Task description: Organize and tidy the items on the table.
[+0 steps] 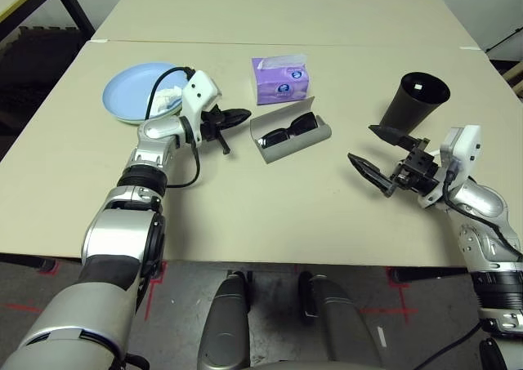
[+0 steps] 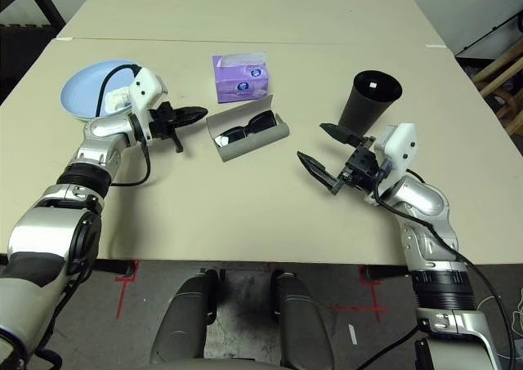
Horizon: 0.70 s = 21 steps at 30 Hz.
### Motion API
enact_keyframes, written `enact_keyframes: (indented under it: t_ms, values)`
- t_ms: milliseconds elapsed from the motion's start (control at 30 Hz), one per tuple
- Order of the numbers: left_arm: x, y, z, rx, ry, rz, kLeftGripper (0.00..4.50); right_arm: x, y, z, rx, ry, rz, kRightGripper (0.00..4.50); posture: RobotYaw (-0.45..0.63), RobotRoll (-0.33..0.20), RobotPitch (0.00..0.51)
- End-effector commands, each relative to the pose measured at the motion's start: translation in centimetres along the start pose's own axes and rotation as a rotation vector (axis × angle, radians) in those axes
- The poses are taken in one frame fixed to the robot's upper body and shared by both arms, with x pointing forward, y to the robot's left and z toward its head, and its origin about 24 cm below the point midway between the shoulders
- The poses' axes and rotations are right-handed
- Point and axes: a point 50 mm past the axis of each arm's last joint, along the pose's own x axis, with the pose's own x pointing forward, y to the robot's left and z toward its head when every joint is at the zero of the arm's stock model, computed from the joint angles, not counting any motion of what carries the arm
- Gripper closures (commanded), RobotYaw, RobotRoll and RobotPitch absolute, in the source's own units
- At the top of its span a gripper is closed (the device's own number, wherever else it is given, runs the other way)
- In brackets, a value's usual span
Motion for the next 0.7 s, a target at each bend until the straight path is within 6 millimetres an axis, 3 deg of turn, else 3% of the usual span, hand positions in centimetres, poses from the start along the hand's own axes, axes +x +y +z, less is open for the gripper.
enact_keyframes:
  t_ms: [33,400,700]
  values:
    - [0.4,-0.6,0.0,-0.003,-0.009,-0.063,4.46,0.1,0.1,0.3,-0.009,0.001,0.01,0.0,0.07,0.0,0.206]
    - [0.7,-2.6,0.2,-0.079,-0.078,-0.309,4.46,0.4,0.2,0.6,-0.017,-0.003,0.012,0.0,0.07,0.0,0.204]
    - [0.7,-3.5,-0.3,-0.086,-0.041,-0.348,4.46,0.6,0.3,0.7,-0.019,-0.006,0.018,0.0,0.07,0.0,0.206]
